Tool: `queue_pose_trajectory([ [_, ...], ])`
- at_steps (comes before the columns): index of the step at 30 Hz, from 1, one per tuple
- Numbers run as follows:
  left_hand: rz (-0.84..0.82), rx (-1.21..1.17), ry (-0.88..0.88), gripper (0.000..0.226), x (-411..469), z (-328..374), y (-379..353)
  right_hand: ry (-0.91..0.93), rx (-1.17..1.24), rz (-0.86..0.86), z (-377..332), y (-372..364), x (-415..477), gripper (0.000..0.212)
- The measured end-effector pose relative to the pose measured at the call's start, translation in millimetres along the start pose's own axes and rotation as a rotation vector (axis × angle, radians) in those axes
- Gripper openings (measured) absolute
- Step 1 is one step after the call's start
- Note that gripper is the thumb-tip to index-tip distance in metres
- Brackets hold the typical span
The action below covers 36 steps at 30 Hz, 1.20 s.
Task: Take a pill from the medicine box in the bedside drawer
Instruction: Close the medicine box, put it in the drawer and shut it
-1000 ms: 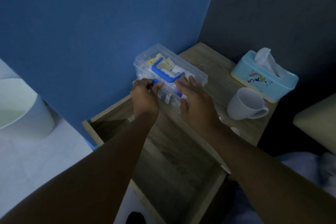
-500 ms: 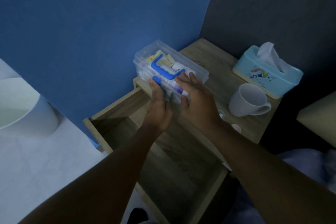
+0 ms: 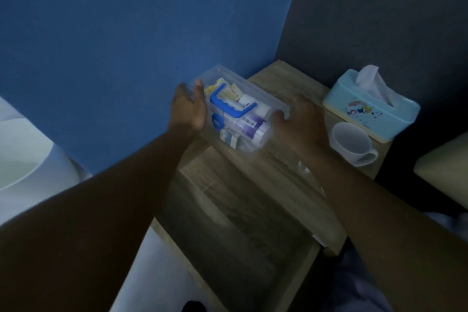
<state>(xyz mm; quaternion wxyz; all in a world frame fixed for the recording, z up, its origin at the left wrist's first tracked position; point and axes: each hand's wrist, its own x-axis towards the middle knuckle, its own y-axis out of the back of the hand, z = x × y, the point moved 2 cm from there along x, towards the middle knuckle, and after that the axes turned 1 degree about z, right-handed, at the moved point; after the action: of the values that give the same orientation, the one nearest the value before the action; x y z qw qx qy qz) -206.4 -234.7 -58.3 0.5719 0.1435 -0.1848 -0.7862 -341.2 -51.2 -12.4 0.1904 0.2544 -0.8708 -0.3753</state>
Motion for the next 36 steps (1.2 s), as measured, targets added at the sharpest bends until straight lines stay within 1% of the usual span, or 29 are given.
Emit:
queue_pose_trajectory([
  [3, -0.068, 0.102, 0.098, 0.071, 18, -2, -6, -0.167, -0.016, -0.069, 12, -6, 12, 0.047],
  [6, -0.094, 0.086, 0.143, 0.070, 30, -6, -6, -0.282, 0.077, -0.111, 15, -10, 17, 0.044],
  [7, -0.109, 0.034, 0.160, 0.068, 34, -6, -4, -0.336, 0.148, -0.096, 16, -10, 16, 0.040],
  [9, -0.135, -0.100, 0.195, 0.059, 39, -3, 2, -0.498, 0.434, -0.083, 17, -9, 15, 0.030],
  [10, -0.136, -0.157, 0.210, 0.049, 39, -2, 5, -0.571, 0.596, -0.094, 17, -9, 12, 0.031],
  [11, -0.130, -0.196, 0.225, 0.037, 36, -2, 9, -0.609, 0.703, -0.115, 17, -7, 9, 0.036],
  [13, -0.115, -0.258, 0.255, 0.029, 25, -4, 15, -0.609, 0.719, -0.149, 16, -4, 1, 0.038],
  [16, -0.090, -0.295, 0.281, 0.027, 2, -7, 27, -0.582, 0.702, -0.143, 16, 4, -22, 0.030],
  [17, -0.088, -0.291, 0.287, 0.027, -6, -6, 33, -0.582, 0.704, -0.144, 16, 8, -33, 0.029],
  [19, -0.096, -0.286, 0.309, 0.031, -22, -4, 48, -0.591, 0.696, -0.168, 17, 15, -57, 0.036],
  [21, -0.119, -0.284, 0.329, 0.040, -37, -3, 63, -0.592, 0.703, -0.180, 17, 21, -82, 0.043],
  [22, -0.122, -0.275, 0.336, 0.042, -46, -4, 69, -0.594, 0.707, -0.174, 16, 23, -95, 0.046],
  [25, -0.094, -0.171, 0.344, 0.036, -74, -10, 86, -0.610, 0.749, -0.139, 11, 27, -131, 0.057],
  [29, -0.115, -0.057, 0.354, 0.049, -104, -25, 103, -0.622, 0.757, -0.137, 10, 26, -167, 0.058],
  [31, -0.152, 0.009, 0.363, 0.054, -112, -34, 107, -0.630, 0.729, -0.156, 14, 22, -182, 0.055],
  [33, -0.195, 0.089, 0.363, 0.057, -119, -43, 105, -0.623, 0.685, -0.196, 22, 14, -194, 0.041],
  [35, -0.237, 0.131, 0.360, 0.051, -123, -53, 100, -0.629, 0.654, -0.214, 30, 3, -202, 0.029],
  [36, -0.259, 0.140, 0.369, 0.048, -124, -59, 96, -0.641, 0.647, -0.213, 35, -3, -205, 0.029],
])
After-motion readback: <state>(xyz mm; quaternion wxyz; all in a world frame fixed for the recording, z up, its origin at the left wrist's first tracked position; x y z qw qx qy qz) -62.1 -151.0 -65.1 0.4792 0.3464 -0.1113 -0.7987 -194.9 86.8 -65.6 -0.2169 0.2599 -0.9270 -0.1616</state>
